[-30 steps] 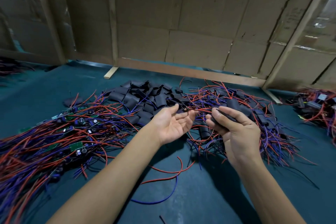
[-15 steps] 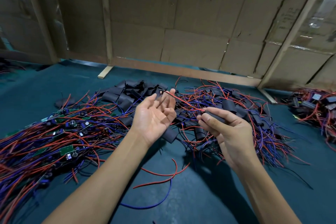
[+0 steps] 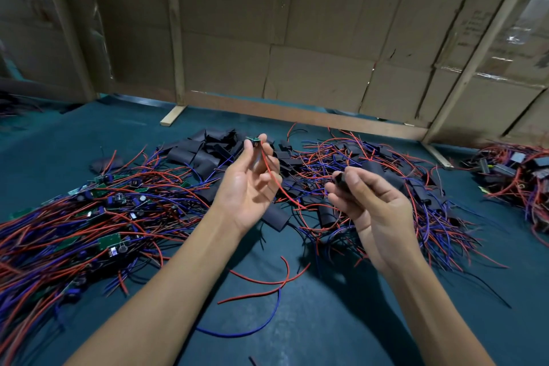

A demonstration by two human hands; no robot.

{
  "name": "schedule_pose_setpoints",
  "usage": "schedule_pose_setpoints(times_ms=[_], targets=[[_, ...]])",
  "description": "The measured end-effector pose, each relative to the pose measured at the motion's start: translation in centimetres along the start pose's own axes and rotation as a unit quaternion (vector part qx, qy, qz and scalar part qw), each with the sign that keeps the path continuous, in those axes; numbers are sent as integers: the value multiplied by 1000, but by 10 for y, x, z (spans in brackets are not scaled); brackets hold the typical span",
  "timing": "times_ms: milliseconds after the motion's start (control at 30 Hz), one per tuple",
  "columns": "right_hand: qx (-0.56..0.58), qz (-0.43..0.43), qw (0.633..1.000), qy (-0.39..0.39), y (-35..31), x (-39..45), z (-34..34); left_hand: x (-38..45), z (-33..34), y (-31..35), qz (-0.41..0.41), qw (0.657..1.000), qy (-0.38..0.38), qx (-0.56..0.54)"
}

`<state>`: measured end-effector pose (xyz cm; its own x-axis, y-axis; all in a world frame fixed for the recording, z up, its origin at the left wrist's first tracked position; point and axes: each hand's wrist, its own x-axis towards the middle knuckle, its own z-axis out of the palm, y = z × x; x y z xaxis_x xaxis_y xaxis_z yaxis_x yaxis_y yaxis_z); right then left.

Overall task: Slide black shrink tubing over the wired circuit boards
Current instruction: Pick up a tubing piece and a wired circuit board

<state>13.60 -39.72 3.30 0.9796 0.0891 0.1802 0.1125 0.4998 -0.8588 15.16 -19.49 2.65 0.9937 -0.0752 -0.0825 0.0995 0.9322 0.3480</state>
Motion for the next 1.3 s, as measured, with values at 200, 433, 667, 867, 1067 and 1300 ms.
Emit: schedule_pose_setpoints(times_ms=[200, 433, 667, 867, 1067, 1300], targets=[[-6, 45, 999, -2, 2, -3, 6, -6, 13, -4, 29, 996, -43, 66], [-7, 52, 999, 1, -3, -3, 4, -7, 11, -9, 62, 977, -78, 190], [-11, 84, 996, 22, 6, -5, 7, -9, 14, -11, 79, 986, -122, 85], [21, 113, 993, -10, 11, -9, 10, -9, 21, -10, 125, 984, -115, 54], [19, 107, 994, -33, 14, -14, 18, -11, 20, -12, 131, 984, -99, 66], [9, 127, 992, -27, 19, -16, 22, -13, 22, -7, 161, 982, -93, 37]])
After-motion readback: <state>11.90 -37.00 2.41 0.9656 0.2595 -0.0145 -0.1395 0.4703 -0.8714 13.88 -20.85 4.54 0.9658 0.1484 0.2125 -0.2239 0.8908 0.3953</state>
